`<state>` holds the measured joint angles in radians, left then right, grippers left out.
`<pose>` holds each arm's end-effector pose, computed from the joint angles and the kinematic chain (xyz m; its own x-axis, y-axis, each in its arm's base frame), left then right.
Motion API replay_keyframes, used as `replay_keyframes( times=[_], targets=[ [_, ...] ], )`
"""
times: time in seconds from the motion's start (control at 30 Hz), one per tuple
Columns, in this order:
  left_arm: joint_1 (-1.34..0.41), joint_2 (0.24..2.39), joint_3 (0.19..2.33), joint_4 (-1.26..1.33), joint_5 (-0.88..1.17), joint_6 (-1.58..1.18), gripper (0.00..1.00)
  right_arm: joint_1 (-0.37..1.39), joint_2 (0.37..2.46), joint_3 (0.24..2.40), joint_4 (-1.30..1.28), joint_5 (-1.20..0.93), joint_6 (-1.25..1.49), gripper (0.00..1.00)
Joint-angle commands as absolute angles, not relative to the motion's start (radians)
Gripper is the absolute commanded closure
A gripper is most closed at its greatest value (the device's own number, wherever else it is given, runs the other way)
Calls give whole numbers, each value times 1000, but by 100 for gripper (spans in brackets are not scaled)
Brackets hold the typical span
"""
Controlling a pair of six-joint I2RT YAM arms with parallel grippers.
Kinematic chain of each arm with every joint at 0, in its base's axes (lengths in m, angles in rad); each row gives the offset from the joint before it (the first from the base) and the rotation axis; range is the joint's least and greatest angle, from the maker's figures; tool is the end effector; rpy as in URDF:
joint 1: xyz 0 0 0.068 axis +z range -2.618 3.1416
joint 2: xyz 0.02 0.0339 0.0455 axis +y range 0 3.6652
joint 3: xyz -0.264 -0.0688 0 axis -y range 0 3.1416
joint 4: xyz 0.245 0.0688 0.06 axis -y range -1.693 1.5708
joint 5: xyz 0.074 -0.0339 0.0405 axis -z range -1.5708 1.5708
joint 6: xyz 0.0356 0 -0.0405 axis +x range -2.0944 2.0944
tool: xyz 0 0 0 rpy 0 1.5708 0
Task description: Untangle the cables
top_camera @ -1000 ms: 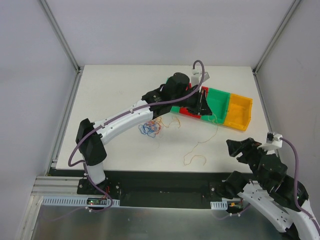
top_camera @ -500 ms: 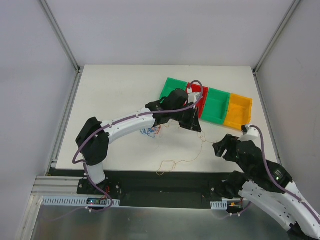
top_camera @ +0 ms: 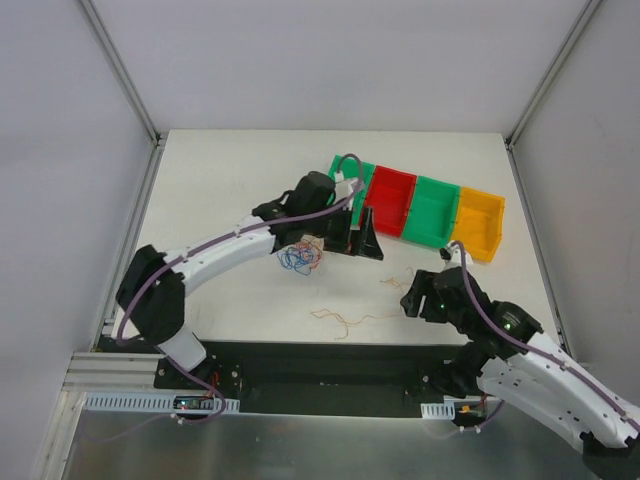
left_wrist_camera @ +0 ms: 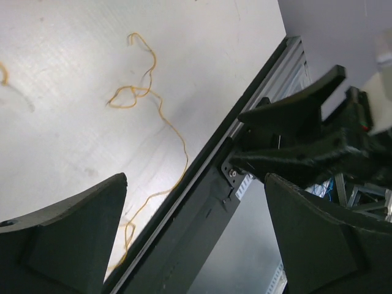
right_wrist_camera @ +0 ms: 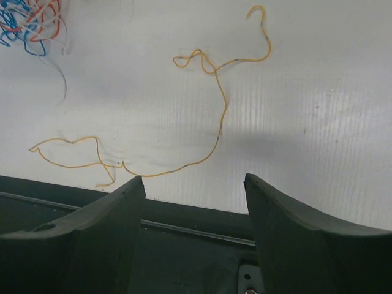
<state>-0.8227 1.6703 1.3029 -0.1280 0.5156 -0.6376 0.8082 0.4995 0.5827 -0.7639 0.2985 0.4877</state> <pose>0.2516 -0.2969 0.2943 -0.8151 0.1170 -0.5674 0.5570 0.4275 -0.7120 0.0845 0.0733 0.2521 -0.6339 -0.0152 -0.7733 -0.2673 0.9425 0.2007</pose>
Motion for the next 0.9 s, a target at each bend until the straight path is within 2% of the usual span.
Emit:
replay_keyframes(
  times=[0.0, 0.17, 0.37, 0.43, 0.57, 0.73, 0.87],
  targets=[
    [-705, 1416, 1224, -185, 578, -552, 5, 808, 641, 604, -664, 166, 425, 31],
    [-565, 1260, 1250, -365, 516, -390, 4, 831, 854, 649, -591, 20, 312, 30],
    [-537, 1216, 1272, -433, 336, -232, 1, 879, 1057, 759, -655, 66, 200, 30],
    [-529, 1218, 1266, -434, 308, -209, 1, 884, 1101, 775, -640, 13, 187, 30],
    [-514, 1209, 1226, -433, 301, -196, 1, 884, 1143, 784, -672, 98, 357, 30],
    [-514, 1178, 1161, -422, 265, -187, 1, 876, 1005, 695, -687, 280, 806, 23],
    [-512, 1149, 1155, -417, 261, -186, 1, 854, 965, 669, -698, 298, 934, 21]
  ],
)
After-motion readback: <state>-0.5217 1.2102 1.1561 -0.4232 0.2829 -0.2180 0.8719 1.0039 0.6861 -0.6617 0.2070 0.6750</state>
